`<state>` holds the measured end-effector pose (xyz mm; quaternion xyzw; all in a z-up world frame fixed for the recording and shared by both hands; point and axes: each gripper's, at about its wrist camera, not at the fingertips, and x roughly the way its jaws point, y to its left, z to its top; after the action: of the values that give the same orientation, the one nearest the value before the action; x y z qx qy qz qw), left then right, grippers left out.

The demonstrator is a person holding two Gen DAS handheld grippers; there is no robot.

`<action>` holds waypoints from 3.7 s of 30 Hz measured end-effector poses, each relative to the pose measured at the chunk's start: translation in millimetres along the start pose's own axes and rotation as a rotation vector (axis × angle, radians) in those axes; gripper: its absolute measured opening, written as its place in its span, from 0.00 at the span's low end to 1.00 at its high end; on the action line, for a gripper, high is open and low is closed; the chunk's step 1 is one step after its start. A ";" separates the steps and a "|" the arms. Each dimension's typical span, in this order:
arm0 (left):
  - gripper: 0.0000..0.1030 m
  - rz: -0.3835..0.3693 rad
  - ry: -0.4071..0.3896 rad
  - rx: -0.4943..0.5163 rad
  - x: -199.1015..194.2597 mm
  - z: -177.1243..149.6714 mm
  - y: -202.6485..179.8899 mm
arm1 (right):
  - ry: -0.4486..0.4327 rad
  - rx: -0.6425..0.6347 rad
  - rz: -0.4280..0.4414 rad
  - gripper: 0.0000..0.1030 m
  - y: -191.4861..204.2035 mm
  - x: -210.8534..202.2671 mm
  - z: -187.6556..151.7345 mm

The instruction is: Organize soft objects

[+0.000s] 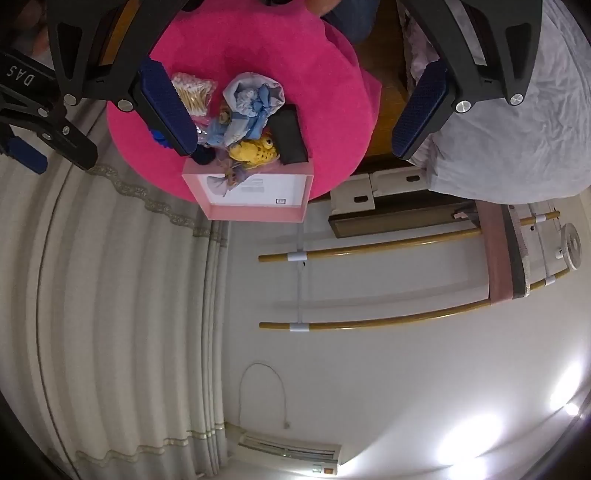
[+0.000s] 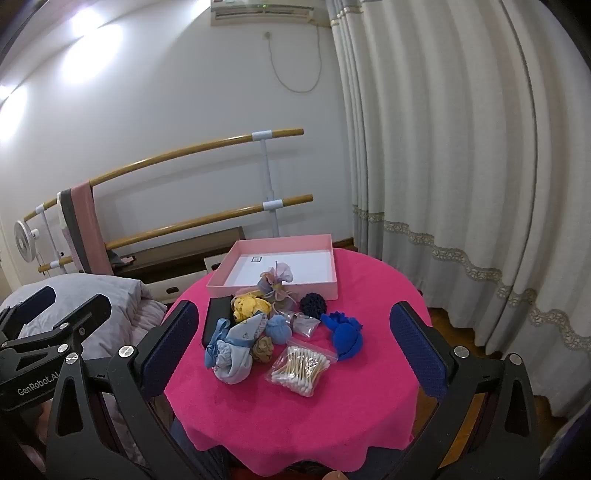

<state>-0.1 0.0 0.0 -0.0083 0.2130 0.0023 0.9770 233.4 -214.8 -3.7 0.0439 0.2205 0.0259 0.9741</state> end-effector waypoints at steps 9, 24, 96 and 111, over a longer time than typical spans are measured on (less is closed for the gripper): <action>1.00 0.031 -0.008 0.021 5.1 -2.5 -4.2 | -0.001 0.001 -0.001 1.00 1.0 0.4 0.0; 1.00 0.044 -0.040 -0.003 -6.2 -0.9 -1.7 | -0.021 0.010 -0.019 1.00 -3.8 0.5 6.2; 1.00 -0.046 0.320 0.034 205.2 -53.4 -16.9 | 0.377 0.036 -0.021 1.00 -41.7 157.2 -81.9; 1.00 -0.170 0.348 0.009 276.0 -60.8 -36.4 | 0.458 0.108 -0.023 1.00 -63.1 185.3 -94.2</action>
<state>225.9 -37.1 -169.6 -0.0223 0.3773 -0.0827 0.9221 361.7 -257.6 -173.7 0.0867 0.4374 0.0122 0.8950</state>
